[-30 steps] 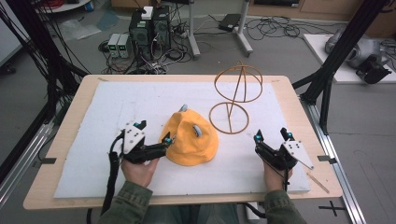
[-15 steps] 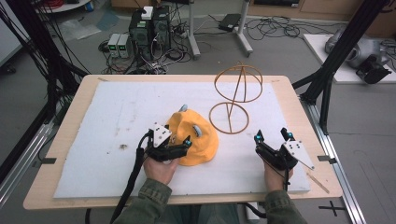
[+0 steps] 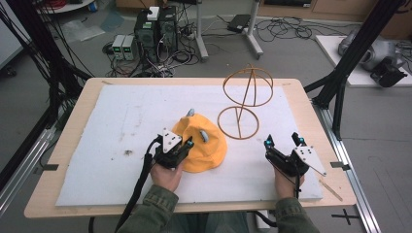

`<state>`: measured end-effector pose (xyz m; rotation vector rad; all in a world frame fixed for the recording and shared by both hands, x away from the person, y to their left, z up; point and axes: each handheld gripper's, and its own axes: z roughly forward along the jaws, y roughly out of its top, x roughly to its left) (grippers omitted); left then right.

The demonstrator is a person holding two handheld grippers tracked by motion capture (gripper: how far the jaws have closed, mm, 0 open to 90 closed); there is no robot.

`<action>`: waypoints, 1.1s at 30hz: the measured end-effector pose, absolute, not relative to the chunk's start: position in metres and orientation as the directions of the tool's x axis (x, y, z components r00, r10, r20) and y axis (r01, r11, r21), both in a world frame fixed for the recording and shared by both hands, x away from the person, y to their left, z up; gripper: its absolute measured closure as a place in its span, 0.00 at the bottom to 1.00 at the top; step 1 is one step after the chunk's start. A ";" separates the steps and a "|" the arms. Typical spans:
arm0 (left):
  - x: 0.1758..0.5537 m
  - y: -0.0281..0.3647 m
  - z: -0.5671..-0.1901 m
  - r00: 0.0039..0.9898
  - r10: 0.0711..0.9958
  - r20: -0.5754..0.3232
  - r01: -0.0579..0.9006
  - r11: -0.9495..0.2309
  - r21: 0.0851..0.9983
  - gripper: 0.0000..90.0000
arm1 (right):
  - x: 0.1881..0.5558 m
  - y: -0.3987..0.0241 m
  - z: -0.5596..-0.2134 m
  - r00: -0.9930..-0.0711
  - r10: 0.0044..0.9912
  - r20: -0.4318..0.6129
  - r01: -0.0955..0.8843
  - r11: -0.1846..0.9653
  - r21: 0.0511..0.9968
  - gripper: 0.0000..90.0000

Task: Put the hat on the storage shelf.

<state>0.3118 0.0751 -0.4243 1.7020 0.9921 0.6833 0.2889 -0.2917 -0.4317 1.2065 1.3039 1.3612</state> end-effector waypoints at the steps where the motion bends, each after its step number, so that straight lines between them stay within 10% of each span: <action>1: 0.313 0.076 -0.425 0.507 0.861 -0.029 0.303 -0.146 0.942 0.96 | 0.289 -0.292 -0.432 -0.148 0.986 0.070 0.028 -0.066 0.997 0.12; 15: 0.309 0.085 -0.419 0.504 0.864 -0.016 0.246 -0.126 0.961 0.97 | 0.289 -0.293 -0.433 -0.150 0.987 0.064 0.032 -0.060 0.998 0.12; 33: 0.295 0.141 -0.358 0.453 0.892 -0.002 -0.124 0.066 0.990 0.97 | 0.290 -0.292 -0.434 -0.149 0.987 0.058 0.032 -0.054 0.998 0.12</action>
